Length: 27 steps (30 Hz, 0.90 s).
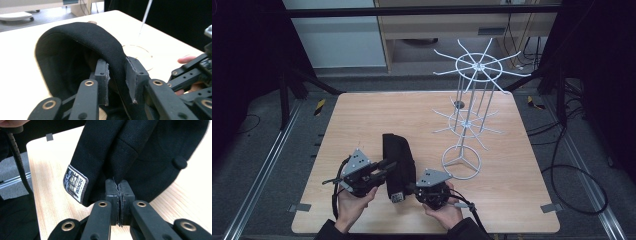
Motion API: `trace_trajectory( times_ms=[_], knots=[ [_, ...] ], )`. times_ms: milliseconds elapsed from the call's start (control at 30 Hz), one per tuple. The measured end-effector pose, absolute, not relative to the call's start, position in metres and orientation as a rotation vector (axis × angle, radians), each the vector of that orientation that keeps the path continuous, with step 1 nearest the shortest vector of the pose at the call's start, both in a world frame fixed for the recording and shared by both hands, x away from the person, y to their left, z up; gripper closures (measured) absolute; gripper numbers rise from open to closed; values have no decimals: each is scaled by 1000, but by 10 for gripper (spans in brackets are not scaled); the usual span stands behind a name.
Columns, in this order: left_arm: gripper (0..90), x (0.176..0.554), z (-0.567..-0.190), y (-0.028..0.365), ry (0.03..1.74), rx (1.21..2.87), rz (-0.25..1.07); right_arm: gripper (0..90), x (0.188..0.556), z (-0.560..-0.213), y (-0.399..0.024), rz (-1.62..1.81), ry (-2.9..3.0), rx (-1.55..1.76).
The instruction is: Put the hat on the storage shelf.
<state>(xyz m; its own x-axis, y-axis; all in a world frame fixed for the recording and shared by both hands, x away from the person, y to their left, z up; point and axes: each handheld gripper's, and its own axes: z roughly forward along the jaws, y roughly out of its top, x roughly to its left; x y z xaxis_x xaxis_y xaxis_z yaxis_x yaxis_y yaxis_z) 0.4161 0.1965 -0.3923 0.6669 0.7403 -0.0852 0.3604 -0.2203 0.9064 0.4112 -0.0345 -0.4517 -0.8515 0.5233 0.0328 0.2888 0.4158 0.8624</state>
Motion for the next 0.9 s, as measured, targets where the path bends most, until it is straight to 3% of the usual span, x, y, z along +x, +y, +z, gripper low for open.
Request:
trace_trajectory(
  times_ms=[333,400,700,833,900],
  knots=[
    [636,419,-404,222,971,1841,493,889,412,-450,-7,1337,2473,668],
    [553,419,-405,225,987,1838,532,889,412,-450,-2,1322,2478,669],
    [366,420,-405,225,1010,1825,497,887,413,-451,6,1323,2482,675],
    [350,420,-408,220,1015,1850,525,884,412,-452,9,1325,2492,660],
    [398,421,-410,220,1033,1857,534,875,410,-452,11,1320,2492,650]
  ],
)
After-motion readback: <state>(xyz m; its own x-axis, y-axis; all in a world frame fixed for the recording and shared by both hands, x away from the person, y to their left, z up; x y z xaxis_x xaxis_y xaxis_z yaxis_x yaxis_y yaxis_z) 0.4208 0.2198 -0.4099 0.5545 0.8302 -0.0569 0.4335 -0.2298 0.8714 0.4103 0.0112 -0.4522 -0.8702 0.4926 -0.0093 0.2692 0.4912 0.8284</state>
